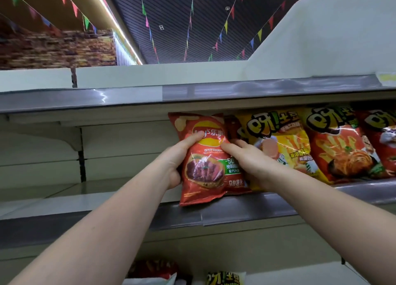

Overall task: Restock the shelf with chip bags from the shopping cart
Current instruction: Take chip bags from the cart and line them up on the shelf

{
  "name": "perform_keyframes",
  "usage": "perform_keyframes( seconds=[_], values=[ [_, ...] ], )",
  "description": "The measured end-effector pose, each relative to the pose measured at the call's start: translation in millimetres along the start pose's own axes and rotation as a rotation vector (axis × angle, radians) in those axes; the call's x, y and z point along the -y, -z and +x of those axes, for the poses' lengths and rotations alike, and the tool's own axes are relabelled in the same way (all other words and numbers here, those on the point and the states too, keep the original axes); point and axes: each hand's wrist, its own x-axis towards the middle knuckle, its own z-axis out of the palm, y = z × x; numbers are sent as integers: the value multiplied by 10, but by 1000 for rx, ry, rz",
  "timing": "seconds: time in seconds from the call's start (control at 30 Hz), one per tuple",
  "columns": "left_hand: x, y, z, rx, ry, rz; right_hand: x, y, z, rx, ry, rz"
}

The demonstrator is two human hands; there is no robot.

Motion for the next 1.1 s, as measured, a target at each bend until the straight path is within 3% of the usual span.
perform_keyframes(
  seconds=[0.1, 0.27, 0.37, 0.53, 0.7, 0.8, 0.97, 1.1],
  values=[
    [-11, 58, 152, -69, -2, 54, -28, -59, 144, -26, -93, 136],
    [-7, 98, 385, -219, -96, 409, -15, -195, 476, -161, -129, 26],
    [-11, 87, 495, -172, -92, 514, -65, -265, 685, -150, -115, -67],
    [-68, 21, 720, -145, -46, 571, -41, -359, 941, -204, -157, -24],
    [-28, -3, 950, -110, -120, 597, -127, -365, 1140, -248, -60, -288],
    [71, 21, 1065, -145, -143, 573, -200, -365, 1223, -312, -39, -365],
    [85, 32, 1197, -240, -197, 504, -216, -331, 1246, -344, 63, -293],
    [129, 55, 1240, -289, -162, 711, -240, -334, 1236, -303, 65, -447]
  ],
)
